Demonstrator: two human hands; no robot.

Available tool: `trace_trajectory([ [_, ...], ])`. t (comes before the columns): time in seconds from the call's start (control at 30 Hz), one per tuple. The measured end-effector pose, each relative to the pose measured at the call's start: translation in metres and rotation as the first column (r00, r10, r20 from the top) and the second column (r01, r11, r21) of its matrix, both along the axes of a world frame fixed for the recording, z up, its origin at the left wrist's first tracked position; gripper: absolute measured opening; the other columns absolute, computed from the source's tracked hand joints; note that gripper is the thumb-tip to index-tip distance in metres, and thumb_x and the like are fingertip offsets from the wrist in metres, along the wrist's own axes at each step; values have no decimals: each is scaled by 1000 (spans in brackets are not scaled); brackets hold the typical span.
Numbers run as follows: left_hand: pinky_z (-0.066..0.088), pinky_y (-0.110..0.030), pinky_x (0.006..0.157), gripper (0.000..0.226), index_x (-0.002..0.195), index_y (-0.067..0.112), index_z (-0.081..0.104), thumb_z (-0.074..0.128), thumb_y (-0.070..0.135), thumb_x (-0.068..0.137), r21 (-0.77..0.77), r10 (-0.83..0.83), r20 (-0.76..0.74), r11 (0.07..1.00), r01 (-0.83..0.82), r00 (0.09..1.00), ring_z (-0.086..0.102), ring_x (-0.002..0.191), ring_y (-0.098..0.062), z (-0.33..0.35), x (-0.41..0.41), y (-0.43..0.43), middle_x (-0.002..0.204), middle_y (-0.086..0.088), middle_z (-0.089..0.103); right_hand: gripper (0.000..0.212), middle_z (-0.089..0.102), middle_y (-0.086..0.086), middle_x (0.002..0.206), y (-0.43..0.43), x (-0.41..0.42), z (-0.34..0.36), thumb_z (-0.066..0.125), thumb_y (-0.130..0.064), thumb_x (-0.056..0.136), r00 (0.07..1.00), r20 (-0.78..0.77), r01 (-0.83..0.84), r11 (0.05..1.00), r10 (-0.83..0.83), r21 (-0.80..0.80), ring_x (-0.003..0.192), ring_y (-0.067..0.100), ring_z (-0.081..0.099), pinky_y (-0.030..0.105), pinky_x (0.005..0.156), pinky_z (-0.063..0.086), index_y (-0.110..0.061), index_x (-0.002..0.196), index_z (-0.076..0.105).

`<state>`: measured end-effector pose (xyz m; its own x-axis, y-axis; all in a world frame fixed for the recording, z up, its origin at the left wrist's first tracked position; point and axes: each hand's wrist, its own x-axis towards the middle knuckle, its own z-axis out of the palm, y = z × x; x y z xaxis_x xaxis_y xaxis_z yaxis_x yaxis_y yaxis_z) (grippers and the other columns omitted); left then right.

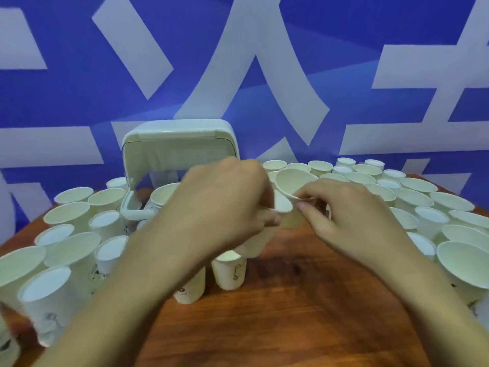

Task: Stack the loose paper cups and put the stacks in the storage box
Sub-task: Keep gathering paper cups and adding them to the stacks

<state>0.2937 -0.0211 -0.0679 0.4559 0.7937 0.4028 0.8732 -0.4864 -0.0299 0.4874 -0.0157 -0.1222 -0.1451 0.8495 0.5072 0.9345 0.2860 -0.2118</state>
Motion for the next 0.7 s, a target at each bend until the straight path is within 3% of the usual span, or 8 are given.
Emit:
trace_trajectory([
  [0.13, 54, -34, 69, 25, 83, 39, 72, 64, 62, 77, -43, 96, 53, 995, -93, 994, 58, 78, -8, 9, -55, -6, 77, 18, 61, 16, 68, -14, 91, 3, -32, 30, 54, -40, 92, 994, 35, -107, 994, 108, -26, 87, 13, 61, 38, 72, 52, -38, 100, 68],
  [0.23, 45, -23, 58, 24, 71, 42, 72, 63, 64, 68, -58, 132, 103, 990, -127, 986, 58, 69, 3, 8, -87, -9, 67, 20, 62, 15, 69, -16, 87, 7, -52, 42, 57, -43, 90, 983, 78, -163, 985, 168, -63, 87, 12, 62, 36, 75, 52, -37, 98, 70],
  [0.33, 41, -21, 53, 24, 63, 42, 71, 66, 65, 64, -92, 169, 103, 983, -160, 980, 60, 63, 3, 7, -103, -9, 64, 19, 65, 13, 59, -23, 71, 11, -63, 47, 61, -46, 88, 973, 102, -196, 977, 205, -86, 86, 6, 61, 31, 70, 46, -39, 93, 70],
  [0.6, 31, -12, 46, 22, 67, 39, 74, 69, 59, 66, -136, 167, 66, 978, -157, 984, 53, 54, 6, 8, -110, 7, 51, 24, 52, 15, 56, -28, 66, 18, -68, 43, 60, -49, 85, 954, 132, -251, 959, 269, -135, 75, 0, 60, 30, 63, 45, -39, 88, 70],
  [0.7, 35, -9, 46, 24, 70, 33, 76, 71, 57, 67, -164, 140, 34, 978, -133, 990, 54, 56, 4, -1, -112, 14, 54, 23, 55, 13, 55, -29, 63, 18, -67, 43, 61, -50, 83, 952, 136, -255, 956, 275, -147, 72, -4, 59, 27, 59, 41, -41, 86, 70],
])
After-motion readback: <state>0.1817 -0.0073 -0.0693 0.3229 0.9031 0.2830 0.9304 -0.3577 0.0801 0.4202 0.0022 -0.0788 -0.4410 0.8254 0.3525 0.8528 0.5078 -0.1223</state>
